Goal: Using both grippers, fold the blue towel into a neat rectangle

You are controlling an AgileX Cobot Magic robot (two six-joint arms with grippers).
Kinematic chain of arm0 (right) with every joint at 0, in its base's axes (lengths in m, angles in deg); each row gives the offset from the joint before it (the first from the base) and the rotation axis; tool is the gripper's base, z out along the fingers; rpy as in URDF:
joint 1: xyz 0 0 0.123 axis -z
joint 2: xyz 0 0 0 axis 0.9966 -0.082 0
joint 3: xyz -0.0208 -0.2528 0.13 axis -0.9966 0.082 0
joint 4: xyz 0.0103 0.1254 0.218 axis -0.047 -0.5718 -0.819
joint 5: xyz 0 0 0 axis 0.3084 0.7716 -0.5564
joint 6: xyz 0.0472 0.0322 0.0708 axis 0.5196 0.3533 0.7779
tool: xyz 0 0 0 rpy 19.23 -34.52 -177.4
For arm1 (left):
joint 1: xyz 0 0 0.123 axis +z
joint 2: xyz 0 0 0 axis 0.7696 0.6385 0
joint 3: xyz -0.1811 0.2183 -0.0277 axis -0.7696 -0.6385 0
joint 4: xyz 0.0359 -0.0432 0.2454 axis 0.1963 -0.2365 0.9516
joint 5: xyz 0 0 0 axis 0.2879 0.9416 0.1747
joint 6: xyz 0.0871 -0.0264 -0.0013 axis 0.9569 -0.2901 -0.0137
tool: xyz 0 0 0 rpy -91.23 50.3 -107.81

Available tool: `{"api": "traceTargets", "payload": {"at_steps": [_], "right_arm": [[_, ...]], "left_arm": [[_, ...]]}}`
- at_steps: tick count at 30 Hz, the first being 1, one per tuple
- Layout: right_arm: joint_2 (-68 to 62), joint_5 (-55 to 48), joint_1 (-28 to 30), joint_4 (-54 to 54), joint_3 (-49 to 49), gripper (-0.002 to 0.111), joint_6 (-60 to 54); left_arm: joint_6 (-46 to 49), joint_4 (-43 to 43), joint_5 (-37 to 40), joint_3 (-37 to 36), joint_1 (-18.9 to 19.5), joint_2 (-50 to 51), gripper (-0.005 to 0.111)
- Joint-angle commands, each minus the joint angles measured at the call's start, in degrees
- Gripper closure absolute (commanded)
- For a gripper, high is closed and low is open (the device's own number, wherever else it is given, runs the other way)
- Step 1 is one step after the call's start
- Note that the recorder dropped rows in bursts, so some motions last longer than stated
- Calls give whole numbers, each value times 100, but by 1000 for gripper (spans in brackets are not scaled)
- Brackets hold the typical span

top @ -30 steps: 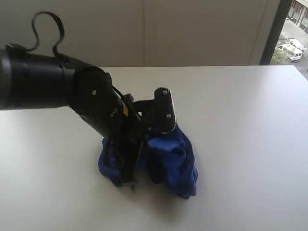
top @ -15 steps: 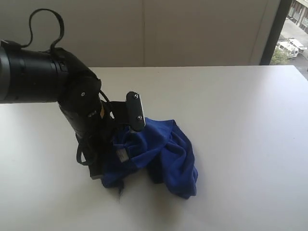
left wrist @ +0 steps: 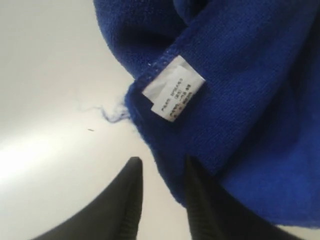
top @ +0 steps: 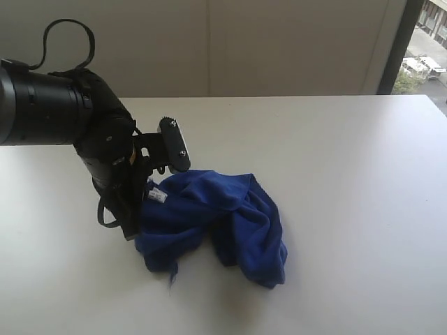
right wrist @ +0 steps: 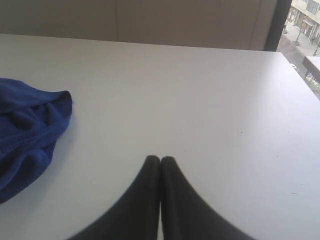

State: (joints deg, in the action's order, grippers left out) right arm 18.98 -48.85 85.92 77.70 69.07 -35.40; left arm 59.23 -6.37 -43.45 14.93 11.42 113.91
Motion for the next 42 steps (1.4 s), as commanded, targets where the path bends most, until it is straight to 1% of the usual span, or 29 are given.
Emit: {"api": "traceTargets", "payload": {"at_steps": [1, 2, 4, 5, 8, 11, 14, 18, 20, 22, 24, 28, 29, 31, 34, 37, 40, 42], "right_arm": [[37, 48, -2, 7, 28, 108, -8], [37, 48, -2, 7, 28, 108, -8], [37, 48, -2, 7, 28, 108, -8], [37, 48, -2, 7, 28, 108, -8], [37, 48, -2, 7, 28, 108, -8], [37, 48, -2, 7, 28, 108, -8], [37, 48, -2, 7, 28, 108, -8], [37, 48, -2, 7, 28, 108, -8], [37, 48, -2, 7, 28, 108, -8], [37, 48, -2, 7, 28, 108, -8], [37, 48, -2, 7, 28, 108, -8], [37, 48, -2, 7, 28, 108, -8], [37, 48, -2, 7, 28, 108, -8], [37, 48, -2, 7, 28, 108, -8], [37, 45, -2, 27, 28, 108, -20], [37, 45, -2, 55, 28, 108, 3], [37, 45, -2, 55, 28, 108, 3], [37, 68, -2, 55, 28, 108, 3]], "left_arm": [[-75, 25, 186, 0, 5, -1, 46], [-75, 25, 237, 0, 5, -1, 36], [-75, 25, 267, 0, 5, -1, 26], [-75, 25, 267, 0, 5, -1, 23], [-75, -63, 182, 0, 5, -1, 22], [-75, -229, -82, 0, 5, -1, 22], [-157, -724, -248, 0, 5, -1, 22], [-659, -800, 27, 39, -21, -45, 24], [-948, -837, 275, 127, -21, -131, 30], [-1136, -865, 588, 255, -21, -295, 45], [-1269, -876, 784, 376, -21, -520, 65], [-1374, -1124, 714, 394, -21, -1093, 105], [-1385, -1165, 697, 394, -21, -1242, 106], [-1421, -1248, 594, 346, -21, -1525, 106], [-1568, -1304, 98, -18, -21, -2174, 106], [-1951, -1304, -473, -667, -21, -2917, 106], [-2250, -1304, -1111, -1582, -21, -3630, 106], [-2286, -1304, -1467, -2195, -21, -4019, 106]]}}
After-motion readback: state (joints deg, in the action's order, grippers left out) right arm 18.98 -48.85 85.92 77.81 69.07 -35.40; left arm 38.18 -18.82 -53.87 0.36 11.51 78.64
